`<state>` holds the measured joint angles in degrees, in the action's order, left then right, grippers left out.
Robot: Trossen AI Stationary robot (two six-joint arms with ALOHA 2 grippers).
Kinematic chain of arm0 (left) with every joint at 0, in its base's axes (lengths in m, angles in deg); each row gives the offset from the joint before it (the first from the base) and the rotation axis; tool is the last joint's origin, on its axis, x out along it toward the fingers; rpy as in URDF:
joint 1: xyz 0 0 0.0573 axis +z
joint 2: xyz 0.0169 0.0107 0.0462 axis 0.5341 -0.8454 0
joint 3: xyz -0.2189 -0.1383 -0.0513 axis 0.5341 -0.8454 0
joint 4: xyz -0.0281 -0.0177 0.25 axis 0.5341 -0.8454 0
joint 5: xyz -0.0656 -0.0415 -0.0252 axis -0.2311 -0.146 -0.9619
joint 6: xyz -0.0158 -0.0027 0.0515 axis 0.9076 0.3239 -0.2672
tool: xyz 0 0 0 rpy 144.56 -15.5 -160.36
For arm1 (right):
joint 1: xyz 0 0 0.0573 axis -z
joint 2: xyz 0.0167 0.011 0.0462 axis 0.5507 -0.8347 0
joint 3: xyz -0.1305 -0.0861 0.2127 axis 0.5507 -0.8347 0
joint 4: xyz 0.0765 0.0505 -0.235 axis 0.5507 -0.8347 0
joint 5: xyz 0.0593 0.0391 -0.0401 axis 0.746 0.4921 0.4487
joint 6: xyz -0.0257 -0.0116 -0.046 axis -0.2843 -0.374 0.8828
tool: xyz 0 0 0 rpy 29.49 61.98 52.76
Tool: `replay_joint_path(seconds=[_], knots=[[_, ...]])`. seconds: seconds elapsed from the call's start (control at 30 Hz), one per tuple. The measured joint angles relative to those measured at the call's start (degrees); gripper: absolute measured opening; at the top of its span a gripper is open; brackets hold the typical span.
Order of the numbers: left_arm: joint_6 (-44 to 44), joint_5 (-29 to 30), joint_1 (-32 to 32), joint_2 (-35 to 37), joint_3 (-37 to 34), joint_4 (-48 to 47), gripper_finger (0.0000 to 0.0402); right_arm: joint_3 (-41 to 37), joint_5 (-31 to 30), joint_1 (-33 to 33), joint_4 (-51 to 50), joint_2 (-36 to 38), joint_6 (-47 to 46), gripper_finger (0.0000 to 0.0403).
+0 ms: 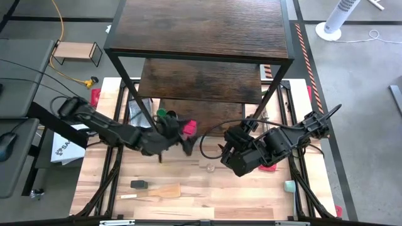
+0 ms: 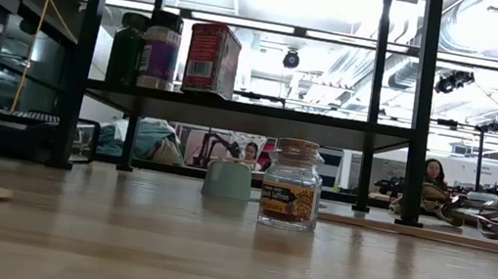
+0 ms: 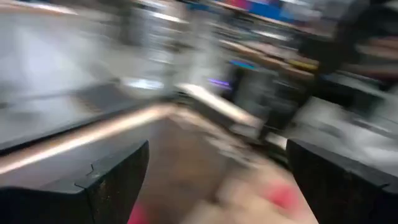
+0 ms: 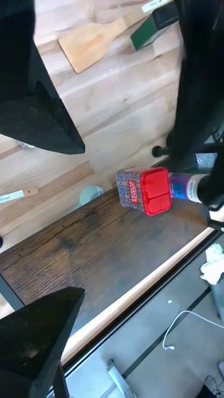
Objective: Shelf spices
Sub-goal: Put the red seasoning can onto the shelf
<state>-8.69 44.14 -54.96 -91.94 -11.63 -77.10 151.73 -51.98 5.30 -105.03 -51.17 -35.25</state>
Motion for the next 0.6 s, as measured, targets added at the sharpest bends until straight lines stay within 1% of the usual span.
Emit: replay_joint_path(seconds=[0.07, 0.1, 0.13, 0.17, 0.23, 0.27, 0.33, 0.4, 0.43, 0.5, 0.6], knots=[[-3.26, -11.15, -0.57, 1.92, 0.12, 2.04, 0.0367, 0.00, 0.00, 0.01, -0.01, 0.00, 0.00, 0.0364], [-3.28, -14.14, -1.40, 2.40, 0.15, 1.69, 0.0356, 0.00, 0.00, 0.02, -0.01, 0.00, -0.01, 0.0364], [-2.64, -15.43, -2.58, 2.63, 0.21, -0.05, 0.0341, 0.00, -0.02, 0.02, -0.01, 0.00, -0.01, 0.0364], [-1.63, -15.47, -4.07, 2.64, 0.22, -3.39, 0.0321, 0.00, -0.09, 0.00, -0.01, 0.00, -0.01, 0.0364], [3.49, -13.40, -7.41, 1.65, 0.17, -12.98, 0.0262, 0.00, -0.46, 0.00, -0.02, 0.00, -0.20, 0.0364], [8.48, -11.70, -8.99, 0.75, 0.15, -17.97, 0.0226, 0.00, -0.59, 0.00, -0.01, 0.00, -0.43, 0.0364], [20.59, -8.14, -12.24, -1.67, 0.02, -26.88, 0.0140, 0.00, -1.07, 0.02, -0.03, 0.00, -1.35, 0.0364], [32.29, -4.53, -14.98, -4.81, 0.02, -31.39, 0.0049, 0.00, -1.65, 0.00, -0.01, 0.00, -1.59, 0.0364], [37.07, -2.73, -16.18, -6.65, 0.01, -32.37, 0.0026, 0.00, -1.84, 0.01, -0.01, 0.00, -1.61, 0.0364], [44.72, -0.71, -17.40, -10.69, -0.14, -32.45, 0.0017, 0.00, -2.18, 0.16, -0.01, 0.00, -1.61, 0.0364], [49.99, -1.80, -16.65, -16.11, -0.20, -28.64, 0.0004, 0.00, -2.23, 0.49, -0.01, 0.00, -1.55, 0.0364]])
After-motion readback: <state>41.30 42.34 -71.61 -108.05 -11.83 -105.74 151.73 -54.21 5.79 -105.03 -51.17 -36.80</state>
